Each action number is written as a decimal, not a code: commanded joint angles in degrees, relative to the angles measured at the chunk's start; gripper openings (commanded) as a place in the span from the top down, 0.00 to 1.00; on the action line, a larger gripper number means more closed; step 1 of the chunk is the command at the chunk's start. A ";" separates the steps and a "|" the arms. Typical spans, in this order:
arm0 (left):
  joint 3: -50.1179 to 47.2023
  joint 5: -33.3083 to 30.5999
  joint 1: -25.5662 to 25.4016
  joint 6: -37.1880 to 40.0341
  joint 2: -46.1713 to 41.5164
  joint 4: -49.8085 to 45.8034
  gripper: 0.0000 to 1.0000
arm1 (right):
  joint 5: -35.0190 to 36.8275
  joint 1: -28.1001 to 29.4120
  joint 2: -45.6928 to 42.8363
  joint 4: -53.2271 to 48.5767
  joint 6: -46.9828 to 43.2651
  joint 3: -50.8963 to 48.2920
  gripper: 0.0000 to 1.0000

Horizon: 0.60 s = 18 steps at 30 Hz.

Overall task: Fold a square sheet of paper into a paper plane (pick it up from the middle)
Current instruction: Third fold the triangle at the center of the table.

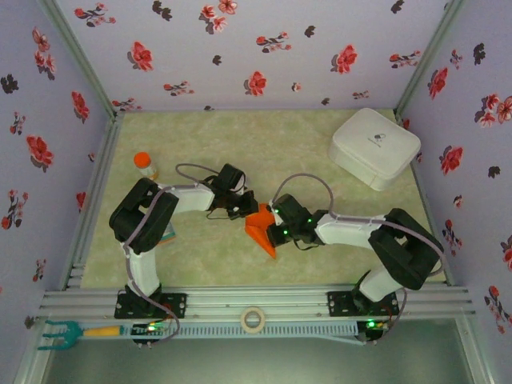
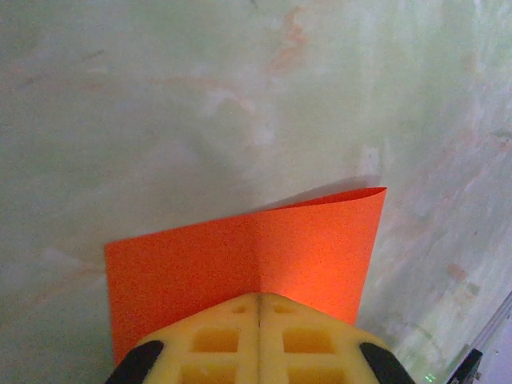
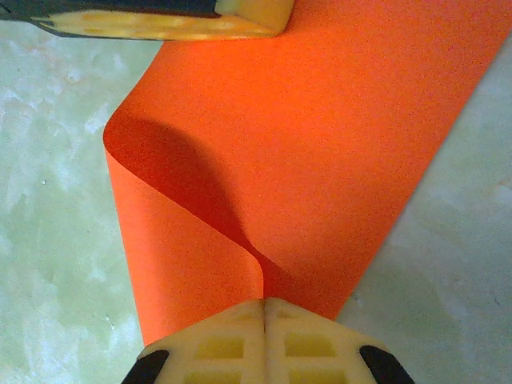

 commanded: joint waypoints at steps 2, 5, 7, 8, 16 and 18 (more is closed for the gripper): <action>0.04 -0.09 0.21 0.59 0.23 -0.86 0.97 | 0.23 -0.51 1.01 -1.02 -0.91 1.15 0.97; 0.12 -0.10 0.18 0.66 0.23 -0.86 0.97 | 0.14 -0.48 1.05 -0.99 -0.81 0.89 0.97; 0.34 -0.08 0.19 0.76 0.19 -1.03 0.96 | 0.05 -0.56 0.94 -0.97 -0.82 0.80 0.97; 0.49 -0.01 0.17 0.82 0.23 -1.11 0.97 | 0.05 -0.56 0.98 -0.91 -0.85 0.71 0.97; 2.78 -0.24 0.12 2.12 -2.60 -3.06 0.83 | -0.21 -0.48 0.98 -0.37 -0.37 0.45 0.97; 3.32 -1.31 0.15 2.46 -4.65 -3.76 0.81 | -0.21 -0.49 0.94 0.14 -0.04 0.13 0.97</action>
